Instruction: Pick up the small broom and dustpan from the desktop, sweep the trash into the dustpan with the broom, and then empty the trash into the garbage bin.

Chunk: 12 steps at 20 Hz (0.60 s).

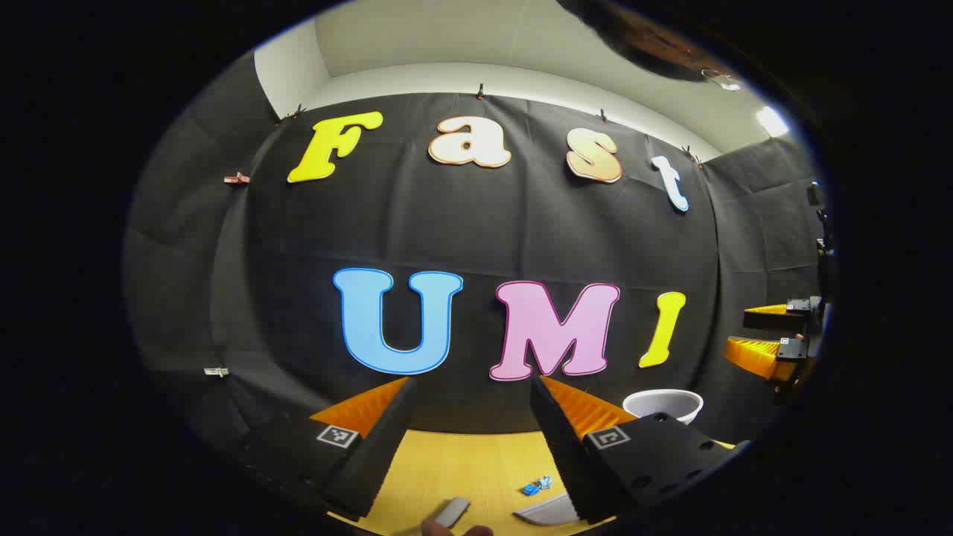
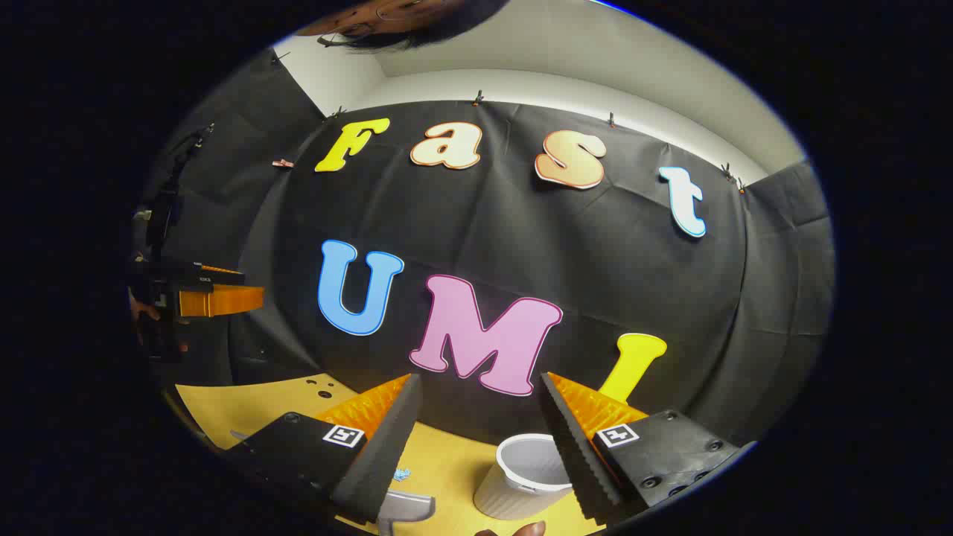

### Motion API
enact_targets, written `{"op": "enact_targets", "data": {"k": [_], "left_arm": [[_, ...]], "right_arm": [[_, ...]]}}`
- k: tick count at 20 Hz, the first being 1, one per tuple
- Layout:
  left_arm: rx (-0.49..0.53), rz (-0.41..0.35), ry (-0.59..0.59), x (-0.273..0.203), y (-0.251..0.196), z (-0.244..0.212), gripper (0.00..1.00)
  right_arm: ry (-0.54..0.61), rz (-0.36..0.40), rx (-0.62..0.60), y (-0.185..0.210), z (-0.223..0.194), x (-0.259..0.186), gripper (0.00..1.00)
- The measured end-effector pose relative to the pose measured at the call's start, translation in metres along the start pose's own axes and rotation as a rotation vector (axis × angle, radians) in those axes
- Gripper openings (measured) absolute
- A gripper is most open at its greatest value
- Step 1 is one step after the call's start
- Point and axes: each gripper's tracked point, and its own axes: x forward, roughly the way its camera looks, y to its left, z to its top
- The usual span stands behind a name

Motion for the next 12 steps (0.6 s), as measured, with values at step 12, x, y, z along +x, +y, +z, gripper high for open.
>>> {"op": "enact_targets", "data": {"k": [12], "left_arm": [[-0.005, -0.026, 0.045, 0.008, 0.019, -0.036, 0.96]], "right_arm": [[0.127, 0.017, 0.019, 0.019, -0.033, 0.006, 0.97]]}}
